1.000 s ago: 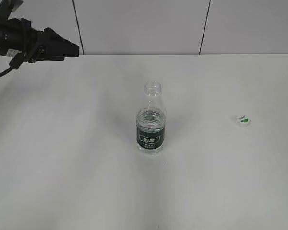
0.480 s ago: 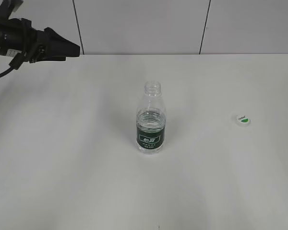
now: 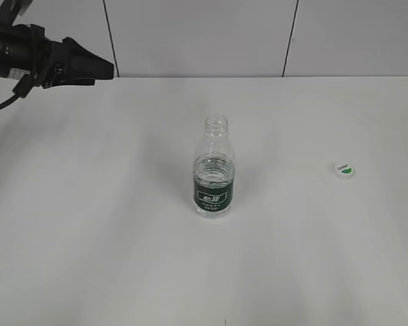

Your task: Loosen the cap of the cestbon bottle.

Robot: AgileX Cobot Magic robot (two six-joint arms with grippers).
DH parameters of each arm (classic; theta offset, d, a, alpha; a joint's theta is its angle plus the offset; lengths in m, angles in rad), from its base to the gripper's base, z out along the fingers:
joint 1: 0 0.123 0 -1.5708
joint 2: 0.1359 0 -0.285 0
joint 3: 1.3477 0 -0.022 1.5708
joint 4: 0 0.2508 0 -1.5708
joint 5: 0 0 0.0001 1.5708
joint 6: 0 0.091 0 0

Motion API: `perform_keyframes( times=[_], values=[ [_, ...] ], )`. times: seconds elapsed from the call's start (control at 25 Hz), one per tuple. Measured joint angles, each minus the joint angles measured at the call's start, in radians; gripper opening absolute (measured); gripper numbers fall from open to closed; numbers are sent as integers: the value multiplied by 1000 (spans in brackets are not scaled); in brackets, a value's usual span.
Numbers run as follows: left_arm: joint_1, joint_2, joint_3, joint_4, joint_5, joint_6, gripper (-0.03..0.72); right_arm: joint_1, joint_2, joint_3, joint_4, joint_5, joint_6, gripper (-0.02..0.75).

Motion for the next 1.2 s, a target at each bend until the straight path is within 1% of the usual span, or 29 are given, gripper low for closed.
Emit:
perform_keyframes(
  times=[1.2],
  values=[
    [0,-17,-1,0,-35,-1,480,0,0,0,0,0,8,504]
  ],
)
